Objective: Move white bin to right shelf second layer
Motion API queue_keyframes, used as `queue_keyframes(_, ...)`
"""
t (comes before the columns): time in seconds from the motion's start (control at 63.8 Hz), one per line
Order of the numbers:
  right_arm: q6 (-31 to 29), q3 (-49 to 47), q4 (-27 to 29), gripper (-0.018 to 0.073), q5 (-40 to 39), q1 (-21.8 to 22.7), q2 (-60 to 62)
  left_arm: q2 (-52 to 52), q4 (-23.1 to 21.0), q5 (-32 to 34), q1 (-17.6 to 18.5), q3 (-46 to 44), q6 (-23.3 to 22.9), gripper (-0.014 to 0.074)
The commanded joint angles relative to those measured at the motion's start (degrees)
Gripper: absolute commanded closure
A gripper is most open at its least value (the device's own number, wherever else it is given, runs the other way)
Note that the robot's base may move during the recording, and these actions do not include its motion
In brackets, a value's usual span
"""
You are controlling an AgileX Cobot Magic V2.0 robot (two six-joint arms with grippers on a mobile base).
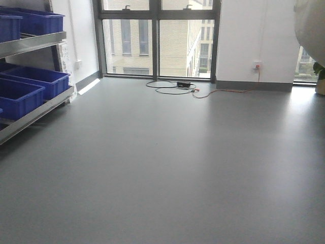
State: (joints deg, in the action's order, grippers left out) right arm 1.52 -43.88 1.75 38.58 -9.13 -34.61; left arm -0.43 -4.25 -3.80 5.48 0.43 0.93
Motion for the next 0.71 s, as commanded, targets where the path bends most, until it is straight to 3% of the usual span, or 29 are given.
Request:
queue_keyframes(0.0, 0.14, -1.71, -0.02, 0.0503, -5.31, 0.43, -0.12, -0.10, -0.06, 4.93, 0.32, 2.11, -0.42, 0.0512)
queue_keyframes(0.69, 0.14, -1.71, -0.02, 0.0503, -5.31, 0.43, -0.12, -0.10, -0.06, 4.93, 0.32, 2.11, -0.42, 0.0512)
